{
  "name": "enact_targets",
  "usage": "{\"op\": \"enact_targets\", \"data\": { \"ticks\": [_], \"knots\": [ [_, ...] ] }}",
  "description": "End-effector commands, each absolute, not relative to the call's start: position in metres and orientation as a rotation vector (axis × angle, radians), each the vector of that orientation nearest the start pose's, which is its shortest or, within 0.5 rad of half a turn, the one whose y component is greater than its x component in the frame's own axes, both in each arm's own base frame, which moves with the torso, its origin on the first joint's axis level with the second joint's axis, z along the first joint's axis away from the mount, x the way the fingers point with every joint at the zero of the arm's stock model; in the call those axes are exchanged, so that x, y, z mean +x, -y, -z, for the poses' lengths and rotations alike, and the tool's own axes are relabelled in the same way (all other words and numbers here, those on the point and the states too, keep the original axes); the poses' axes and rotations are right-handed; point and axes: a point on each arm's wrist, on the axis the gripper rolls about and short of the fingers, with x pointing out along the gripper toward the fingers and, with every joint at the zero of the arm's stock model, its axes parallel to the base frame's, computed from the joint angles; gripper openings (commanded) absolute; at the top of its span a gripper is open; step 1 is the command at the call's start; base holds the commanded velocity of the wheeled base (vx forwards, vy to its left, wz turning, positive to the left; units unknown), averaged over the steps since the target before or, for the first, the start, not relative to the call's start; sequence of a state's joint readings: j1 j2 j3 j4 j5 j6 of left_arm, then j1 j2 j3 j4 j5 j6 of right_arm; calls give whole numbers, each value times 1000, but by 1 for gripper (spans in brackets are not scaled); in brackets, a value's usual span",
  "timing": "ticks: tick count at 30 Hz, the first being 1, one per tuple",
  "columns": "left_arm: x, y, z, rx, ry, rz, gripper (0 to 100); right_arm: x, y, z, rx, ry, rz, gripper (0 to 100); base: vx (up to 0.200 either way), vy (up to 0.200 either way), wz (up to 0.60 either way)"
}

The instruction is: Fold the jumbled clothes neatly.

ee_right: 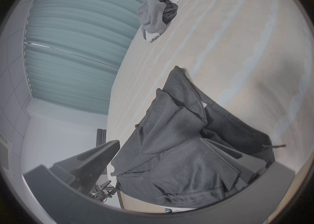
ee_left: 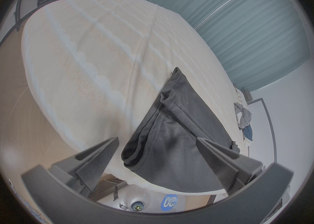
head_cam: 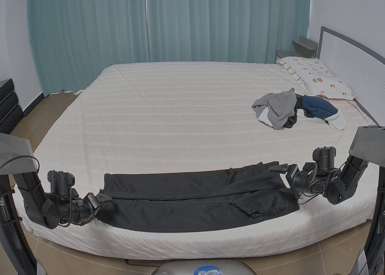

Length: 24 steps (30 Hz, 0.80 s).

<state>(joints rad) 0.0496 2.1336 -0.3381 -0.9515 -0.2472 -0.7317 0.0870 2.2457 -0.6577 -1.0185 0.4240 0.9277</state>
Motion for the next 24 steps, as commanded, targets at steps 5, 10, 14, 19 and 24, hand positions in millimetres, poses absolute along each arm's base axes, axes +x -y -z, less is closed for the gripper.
{"op": "enact_targets", "data": {
  "ticks": [5, 10, 14, 19, 24],
  "knots": [
    [254, -7, 14, -742, -916, -111, 0, 343, -37, 0, 979, -749, -197, 100, 0, 0, 0],
    [247, -7, 17, -684, -943, -91, 0, 344, -34, -1, 983, -742, -192, 100, 0, 0, 0],
    [243, -10, 19, -633, -956, -104, 0, 344, -34, -2, 982, -739, -192, 100, 0, 0, 0],
    [238, -13, 21, -576, -994, -127, 0, 345, -33, -2, 983, -734, -191, 100, 0, 0, 0],
    [236, -13, 22, -560, -1014, -123, 0, 345, -33, -2, 983, -736, -190, 100, 0, 0, 0]
  ]
}}
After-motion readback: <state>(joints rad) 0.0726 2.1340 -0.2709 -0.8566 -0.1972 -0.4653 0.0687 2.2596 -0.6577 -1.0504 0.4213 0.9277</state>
